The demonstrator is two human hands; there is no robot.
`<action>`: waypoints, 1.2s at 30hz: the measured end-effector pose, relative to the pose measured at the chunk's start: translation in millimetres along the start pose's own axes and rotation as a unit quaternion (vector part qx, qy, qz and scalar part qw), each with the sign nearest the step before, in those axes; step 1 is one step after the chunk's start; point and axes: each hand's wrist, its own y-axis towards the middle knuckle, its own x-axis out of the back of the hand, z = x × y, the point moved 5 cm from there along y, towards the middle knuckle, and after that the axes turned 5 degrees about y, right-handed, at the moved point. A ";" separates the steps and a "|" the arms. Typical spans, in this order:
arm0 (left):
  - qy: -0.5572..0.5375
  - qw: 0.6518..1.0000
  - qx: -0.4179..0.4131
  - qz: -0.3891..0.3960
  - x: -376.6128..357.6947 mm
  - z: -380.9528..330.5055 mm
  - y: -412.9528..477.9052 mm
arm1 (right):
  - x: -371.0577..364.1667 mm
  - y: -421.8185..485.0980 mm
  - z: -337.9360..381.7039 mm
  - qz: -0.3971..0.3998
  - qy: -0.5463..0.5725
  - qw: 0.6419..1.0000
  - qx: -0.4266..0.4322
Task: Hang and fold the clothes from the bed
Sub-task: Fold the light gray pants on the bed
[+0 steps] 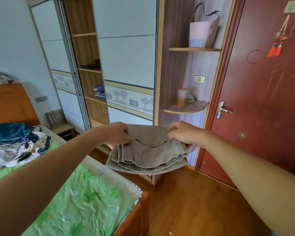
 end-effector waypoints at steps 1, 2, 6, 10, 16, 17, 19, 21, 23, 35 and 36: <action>-0.001 1.000 0.010 -0.005 4.0 2.2 16.3 | 5.9 22.3 0.7 0.007 -0.001 1.000 0.011; 0.000 1.000 0.021 -0.008 7.7 5.1 32.3 | 11.4 45.5 1.2 0.016 0.003 1.000 0.020; -0.007 0.997 0.075 -0.008 15.2 20.5 87.7 | 25.9 131.4 7.2 0.050 -0.015 0.997 0.057; -0.014 0.993 0.120 -0.018 21.4 44.5 150.8 | 31.2 227.3 13.8 0.067 -0.037 0.993 0.092; -0.037 0.986 0.157 -0.033 36.0 102.7 260.1 | 22.8 363.1 27.8 0.109 -0.061 0.984 0.128; -0.041 0.985 0.166 -0.034 38.8 112.4 276.6 | 21.6 384.9 31.5 0.118 -0.063 0.983 0.129; -0.045 0.981 0.185 -0.035 45.9 130.3 307.8 | 21.9 426.8 40.9 0.125 -0.076 0.979 0.145; -0.055 0.977 0.205 -0.034 54.2 144.0 334.8 | 22.7 464.9 51.4 0.133 -0.077 0.975 0.162; -0.062 0.972 0.222 -0.033 61.9 156.4 358.8 | 21.2 501.1 60.0 0.145 -0.072 0.972 0.168; -0.125 0.918 0.366 -0.084 68.3 226.6 423.9 | -22.6 654.1 112.2 0.241 -0.088 0.930 0.262; -0.124 0.914 0.378 -0.087 69.3 232.6 425.0 | -29.0 661.5 118.2 0.249 -0.087 0.927 0.268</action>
